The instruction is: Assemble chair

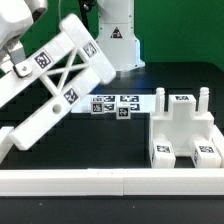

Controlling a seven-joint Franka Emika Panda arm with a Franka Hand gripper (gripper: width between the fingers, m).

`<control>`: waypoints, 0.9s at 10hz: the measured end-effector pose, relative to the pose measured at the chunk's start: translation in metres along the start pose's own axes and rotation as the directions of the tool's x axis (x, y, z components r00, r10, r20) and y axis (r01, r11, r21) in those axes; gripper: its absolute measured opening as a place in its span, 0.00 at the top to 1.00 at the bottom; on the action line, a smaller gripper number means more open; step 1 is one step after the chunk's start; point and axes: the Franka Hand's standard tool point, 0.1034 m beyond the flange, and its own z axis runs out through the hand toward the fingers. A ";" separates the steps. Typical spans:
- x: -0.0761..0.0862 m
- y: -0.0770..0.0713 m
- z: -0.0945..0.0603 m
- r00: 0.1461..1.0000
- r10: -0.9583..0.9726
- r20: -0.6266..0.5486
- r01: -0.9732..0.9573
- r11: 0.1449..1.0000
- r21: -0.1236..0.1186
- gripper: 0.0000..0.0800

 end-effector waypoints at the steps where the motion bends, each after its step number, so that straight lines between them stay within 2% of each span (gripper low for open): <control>1: 0.003 0.001 0.001 0.999 -0.009 -0.053 0.008 1.000 -0.014 0.64; 2: 0.000 0.002 0.003 0.999 -0.020 -0.032 0.019 1.000 -0.016 0.64; 4: -0.006 0.008 0.003 0.953 -0.301 0.026 0.302 0.949 -0.092 0.64; 5: -0.011 0.007 0.003 0.920 -0.385 0.073 0.391 0.912 -0.121 0.64; 6: -0.008 0.011 0.002 0.938 -0.343 0.043 0.346 0.933 -0.098 0.64; 9: -0.009 0.014 0.004 0.939 -0.342 0.047 0.345 0.933 -0.103 0.64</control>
Offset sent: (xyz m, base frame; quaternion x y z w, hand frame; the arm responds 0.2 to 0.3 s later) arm -0.0155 0.0029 0.0065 -0.0822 -0.0619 -0.3419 0.9341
